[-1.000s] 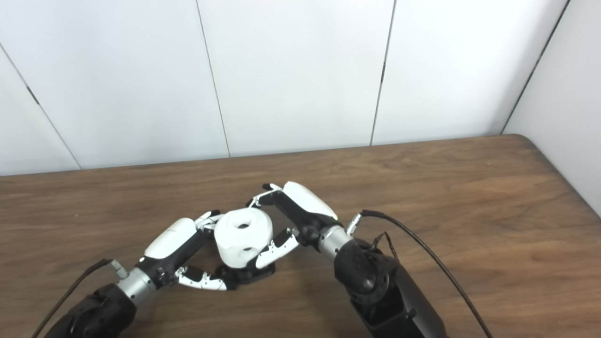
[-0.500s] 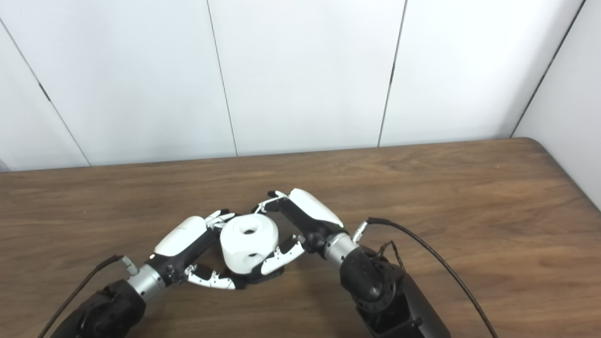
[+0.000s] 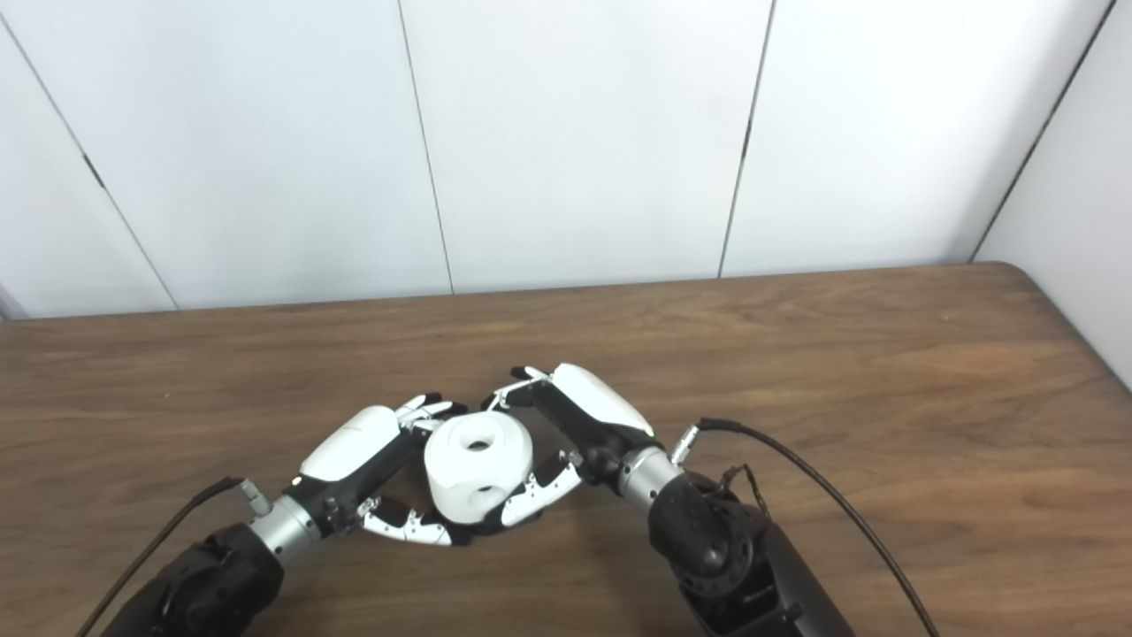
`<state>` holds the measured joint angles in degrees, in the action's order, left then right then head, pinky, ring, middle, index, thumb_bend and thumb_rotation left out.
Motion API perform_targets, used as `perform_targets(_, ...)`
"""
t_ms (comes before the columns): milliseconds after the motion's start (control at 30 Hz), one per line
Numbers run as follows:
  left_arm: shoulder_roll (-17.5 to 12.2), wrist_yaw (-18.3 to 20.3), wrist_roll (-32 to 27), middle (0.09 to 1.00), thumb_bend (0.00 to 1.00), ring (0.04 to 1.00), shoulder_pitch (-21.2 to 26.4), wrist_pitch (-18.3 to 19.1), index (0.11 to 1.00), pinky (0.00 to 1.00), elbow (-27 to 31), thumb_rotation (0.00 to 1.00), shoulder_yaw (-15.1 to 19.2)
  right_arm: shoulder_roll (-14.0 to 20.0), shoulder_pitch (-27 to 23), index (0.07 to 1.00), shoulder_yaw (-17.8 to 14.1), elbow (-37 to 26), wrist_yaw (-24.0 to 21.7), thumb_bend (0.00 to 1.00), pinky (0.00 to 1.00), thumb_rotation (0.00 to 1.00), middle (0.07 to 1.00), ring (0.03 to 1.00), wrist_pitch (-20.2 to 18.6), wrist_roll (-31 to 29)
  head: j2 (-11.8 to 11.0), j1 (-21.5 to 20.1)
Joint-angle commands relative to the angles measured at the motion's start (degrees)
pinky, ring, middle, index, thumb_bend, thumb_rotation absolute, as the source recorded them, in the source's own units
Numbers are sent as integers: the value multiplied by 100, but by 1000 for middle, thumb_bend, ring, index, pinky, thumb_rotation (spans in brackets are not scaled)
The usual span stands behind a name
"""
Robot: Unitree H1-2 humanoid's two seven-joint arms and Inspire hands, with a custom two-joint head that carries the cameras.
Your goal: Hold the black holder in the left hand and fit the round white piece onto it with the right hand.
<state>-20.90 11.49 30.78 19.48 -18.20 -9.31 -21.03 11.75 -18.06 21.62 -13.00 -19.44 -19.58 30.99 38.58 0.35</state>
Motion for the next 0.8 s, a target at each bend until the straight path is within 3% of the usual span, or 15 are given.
perform_targets(0,-12,135,132,693,524,924,-9,121,481,1000,104,57,-50,63,-114,483,-20,-43,43,519,1000,147,795,968,113,96,11,11)
perform_targets(300,-31,149,113,694,524,922,2,132,481,1000,131,58,-45,144,-97,484,37,14,-16,518,1000,149,798,966,165,132,27,16)
perform_targets(500,-47,163,62,695,524,925,24,101,481,1000,107,57,-29,255,-68,494,138,-38,-174,521,1000,162,869,989,137,135,40,12)
perform_targets(533,-52,164,72,695,524,924,28,111,481,1000,112,58,-25,272,-62,590,148,-51,-180,721,1000,269,885,996,134,139,39,22)
perform_targets(567,-54,164,80,695,524,923,30,116,481,1000,114,58,-22,284,-58,627,155,-60,-182,790,1000,306,892,998,134,140,39,22)
perform_targets(633,-64,176,81,696,524,924,39,122,481,1000,118,57,-15,296,-41,667,154,-82,-185,849,1000,337,902,1000,122,164,43,19)
perform_targets(767,-72,191,67,695,524,924,46,149,481,1000,138,57,14,304,7,711,130,-91,-132,870,1000,343,922,1000,168,217,46,18)
